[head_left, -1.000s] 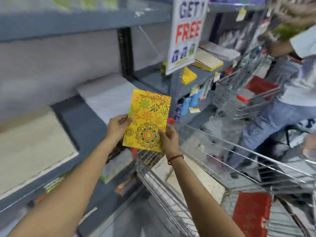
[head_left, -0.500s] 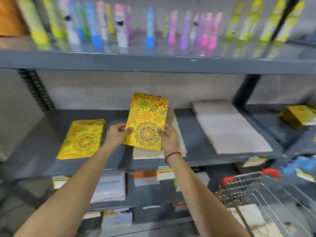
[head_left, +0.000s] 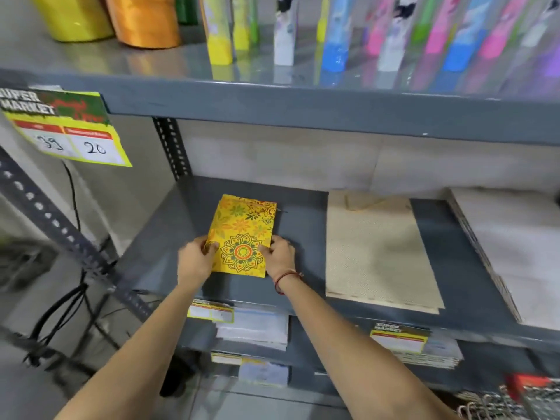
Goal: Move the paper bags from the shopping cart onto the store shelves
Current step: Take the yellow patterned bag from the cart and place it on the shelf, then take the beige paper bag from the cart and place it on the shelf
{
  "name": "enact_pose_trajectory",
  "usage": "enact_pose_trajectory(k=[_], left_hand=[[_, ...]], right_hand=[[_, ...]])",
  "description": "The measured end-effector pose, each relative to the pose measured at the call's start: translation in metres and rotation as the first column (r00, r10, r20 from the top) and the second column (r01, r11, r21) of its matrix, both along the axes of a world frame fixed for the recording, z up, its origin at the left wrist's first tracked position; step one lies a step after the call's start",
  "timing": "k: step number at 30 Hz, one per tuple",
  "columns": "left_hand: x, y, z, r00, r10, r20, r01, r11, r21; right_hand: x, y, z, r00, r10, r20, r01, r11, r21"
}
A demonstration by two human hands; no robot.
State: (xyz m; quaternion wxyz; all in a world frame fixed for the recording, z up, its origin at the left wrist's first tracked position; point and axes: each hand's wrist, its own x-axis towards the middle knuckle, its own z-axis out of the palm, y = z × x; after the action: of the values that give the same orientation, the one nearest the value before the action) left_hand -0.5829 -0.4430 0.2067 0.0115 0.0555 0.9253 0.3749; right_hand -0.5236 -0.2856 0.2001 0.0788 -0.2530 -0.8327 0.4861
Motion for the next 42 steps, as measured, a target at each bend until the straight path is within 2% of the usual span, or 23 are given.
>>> enact_pose_trajectory(k=[4, 9, 12, 14, 17, 19, 23, 28, 37, 40, 42], left_hand=[[-0.006, 0.000, -0.004, 0.998, 0.057, 0.023, -0.055, 0.996, -0.077], [-0.006, 0.009, -0.008, 0.999, 0.031, -0.024, -0.034, 0.992, -0.123], [0.002, 0.022, -0.002, 0.993, 0.113, -0.036, -0.118, 0.978, -0.170], [0.011, 0.036, 0.005, 0.984, 0.125, -0.130, -0.148, 0.972, -0.181], [0.029, 0.072, 0.016, 0.948, 0.003, -0.318, -0.027, 0.997, -0.069], [0.049, 0.109, 0.023, 0.926, -0.133, -0.352, 0.136, 0.991, -0.018], [0.105, 0.194, 0.028, 0.876, -0.382, -0.295, 0.421, 0.904, 0.079], [0.209, 0.311, 0.026, 0.717, -0.651, -0.249, 0.688, 0.719, 0.101], [0.396, 0.446, -0.016, 0.426, -0.901, -0.081, 0.899, 0.412, 0.152], [0.446, 0.469, -0.043, 0.361, -0.933, -0.016, 0.925, 0.355, 0.135], [0.476, 0.480, -0.066, 0.351, -0.934, 0.072, 0.926, 0.357, 0.121]], right_hand=[[-0.008, -0.004, -0.002, 1.000, -0.015, 0.003, 0.015, 0.995, 0.101], [-0.006, -0.009, -0.004, 0.998, 0.036, 0.052, -0.048, 0.969, 0.244], [0.002, -0.002, 0.002, 0.995, 0.095, 0.040, -0.102, 0.970, 0.221], [0.012, 0.010, 0.010, 0.996, 0.086, -0.009, -0.083, 0.977, 0.198], [0.040, 0.043, 0.023, 0.992, 0.003, -0.129, 0.028, 0.972, 0.235], [0.071, 0.077, 0.030, 0.967, -0.093, -0.236, 0.153, 0.957, 0.247], [0.144, 0.152, 0.039, 0.913, -0.252, -0.321, 0.336, 0.910, 0.241], [0.270, 0.247, 0.038, 0.825, -0.481, -0.297, 0.560, 0.767, 0.315], [0.506, 0.338, -0.009, 0.605, -0.788, -0.118, 0.768, 0.537, 0.349], [0.567, 0.345, -0.041, 0.536, -0.844, 0.026, 0.790, 0.512, 0.337], [0.600, 0.345, -0.065, 0.492, -0.864, 0.102, 0.815, 0.499, 0.295]])
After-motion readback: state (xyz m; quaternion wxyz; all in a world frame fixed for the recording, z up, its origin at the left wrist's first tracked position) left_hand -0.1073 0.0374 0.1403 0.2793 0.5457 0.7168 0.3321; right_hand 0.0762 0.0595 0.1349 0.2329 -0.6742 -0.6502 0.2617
